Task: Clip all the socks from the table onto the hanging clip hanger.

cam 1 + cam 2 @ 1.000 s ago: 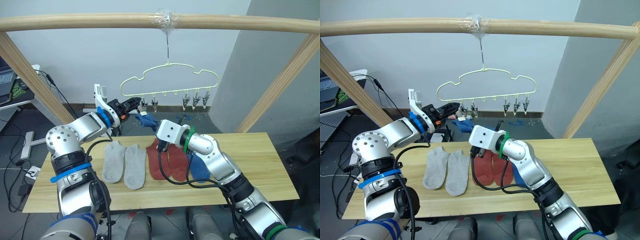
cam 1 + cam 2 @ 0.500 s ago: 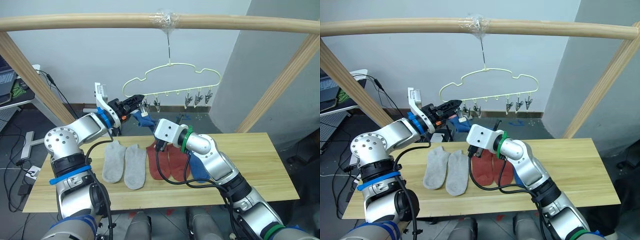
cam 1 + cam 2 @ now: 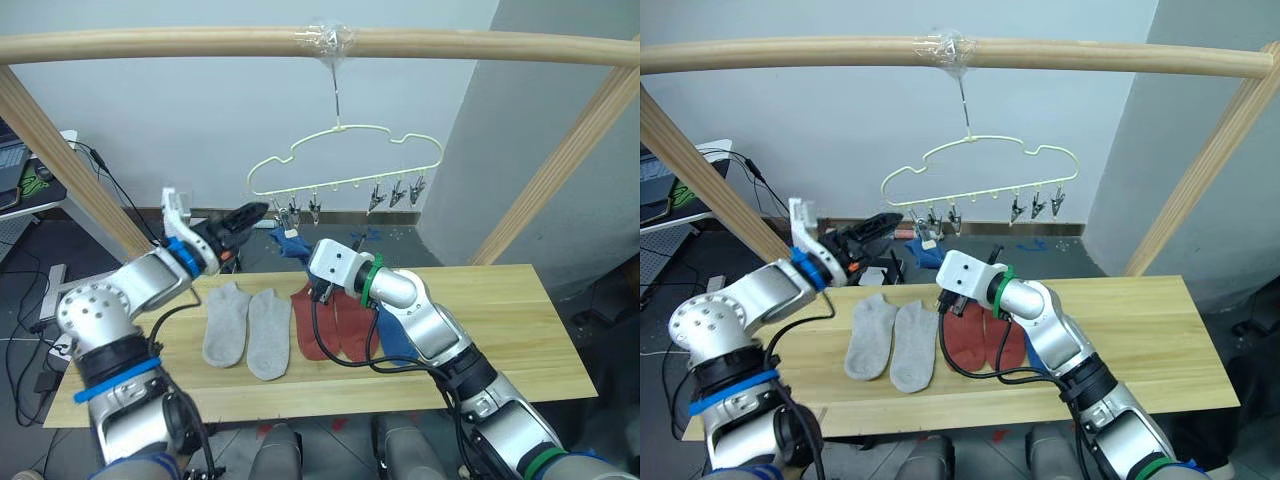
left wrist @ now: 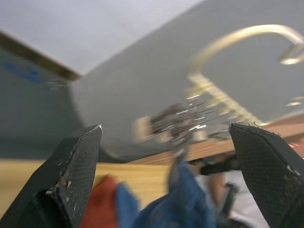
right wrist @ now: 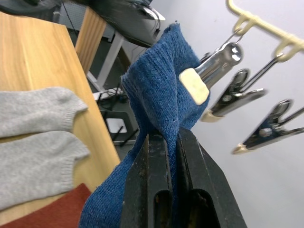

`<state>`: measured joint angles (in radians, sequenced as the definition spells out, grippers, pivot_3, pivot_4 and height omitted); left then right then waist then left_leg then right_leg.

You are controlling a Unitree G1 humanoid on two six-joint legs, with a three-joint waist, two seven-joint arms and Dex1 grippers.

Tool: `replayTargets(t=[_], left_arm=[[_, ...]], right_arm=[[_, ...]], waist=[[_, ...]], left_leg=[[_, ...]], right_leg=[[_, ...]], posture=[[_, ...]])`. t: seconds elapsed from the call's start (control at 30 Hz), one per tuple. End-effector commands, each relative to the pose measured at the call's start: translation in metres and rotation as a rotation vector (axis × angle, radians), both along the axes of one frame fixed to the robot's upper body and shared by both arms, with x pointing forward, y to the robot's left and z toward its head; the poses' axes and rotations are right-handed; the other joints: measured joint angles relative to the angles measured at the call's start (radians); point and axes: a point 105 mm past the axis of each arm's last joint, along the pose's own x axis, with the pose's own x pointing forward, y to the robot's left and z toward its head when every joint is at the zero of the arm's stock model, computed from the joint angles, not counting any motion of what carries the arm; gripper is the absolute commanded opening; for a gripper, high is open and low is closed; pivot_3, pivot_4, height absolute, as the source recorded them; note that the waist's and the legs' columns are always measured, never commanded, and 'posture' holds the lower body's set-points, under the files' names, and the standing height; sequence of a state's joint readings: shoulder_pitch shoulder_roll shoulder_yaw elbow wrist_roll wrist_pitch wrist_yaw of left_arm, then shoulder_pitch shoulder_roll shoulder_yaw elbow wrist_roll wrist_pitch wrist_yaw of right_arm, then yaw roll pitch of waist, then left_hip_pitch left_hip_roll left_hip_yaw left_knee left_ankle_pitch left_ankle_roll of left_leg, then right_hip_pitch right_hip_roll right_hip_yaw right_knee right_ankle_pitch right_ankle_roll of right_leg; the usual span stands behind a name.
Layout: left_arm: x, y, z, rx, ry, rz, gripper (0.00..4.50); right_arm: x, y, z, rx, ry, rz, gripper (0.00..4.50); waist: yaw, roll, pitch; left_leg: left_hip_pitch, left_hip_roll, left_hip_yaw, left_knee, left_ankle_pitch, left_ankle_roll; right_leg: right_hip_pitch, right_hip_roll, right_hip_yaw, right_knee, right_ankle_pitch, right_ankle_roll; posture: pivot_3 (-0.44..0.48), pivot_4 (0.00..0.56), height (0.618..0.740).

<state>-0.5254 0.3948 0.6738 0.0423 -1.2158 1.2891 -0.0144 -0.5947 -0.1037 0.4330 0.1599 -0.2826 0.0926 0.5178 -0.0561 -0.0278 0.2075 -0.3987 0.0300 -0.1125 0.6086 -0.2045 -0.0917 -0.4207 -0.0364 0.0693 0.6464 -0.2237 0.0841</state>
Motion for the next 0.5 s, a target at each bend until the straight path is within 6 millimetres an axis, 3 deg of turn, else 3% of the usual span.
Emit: replayTargets(t=[0.03,0.23,0.33,0.5], left_arm=[[-0.012,0.001,0.021,0.043,-0.089,-0.021,4.44],[-0.019,0.000,0.016,0.181,-0.084,-0.018,4.50],[-0.023,-0.004,0.014,0.242,-0.097,-0.031,4.50],[-0.028,-0.031,0.009,0.427,-0.165,-0.114,4.50]], right_arm=[[0.000,0.009,0.019,0.082,-0.021,0.041,0.00],[0.001,0.015,0.013,0.289,0.276,0.050,1.78],[0.001,0.011,0.011,0.292,0.305,0.038,2.79],[-0.006,-0.020,-0.010,0.239,0.343,-0.012,4.49]], waist=[[0.003,0.000,0.000],[0.026,-0.002,-0.001],[0.030,-0.002,-0.001],[0.037,-0.003,-0.002]], left_leg=[[0.000,0.000,0.000,0.000,0.000,0.000],[0.000,0.000,-0.001,0.000,0.000,0.000],[0.000,0.000,-0.001,0.000,0.000,0.000],[-0.001,0.000,-0.001,0.000,0.000,0.000]], right_leg=[[0.000,0.000,0.000,0.000,0.000,0.000],[0.001,0.000,-0.001,0.000,0.000,0.001],[0.001,0.000,-0.001,0.000,0.001,-0.002],[0.001,0.000,-0.002,-0.001,0.000,-0.001]], posture=[[0.062,0.159,0.740],[0.087,0.155,0.740],[0.087,0.155,0.740],[0.093,0.153,0.740]])
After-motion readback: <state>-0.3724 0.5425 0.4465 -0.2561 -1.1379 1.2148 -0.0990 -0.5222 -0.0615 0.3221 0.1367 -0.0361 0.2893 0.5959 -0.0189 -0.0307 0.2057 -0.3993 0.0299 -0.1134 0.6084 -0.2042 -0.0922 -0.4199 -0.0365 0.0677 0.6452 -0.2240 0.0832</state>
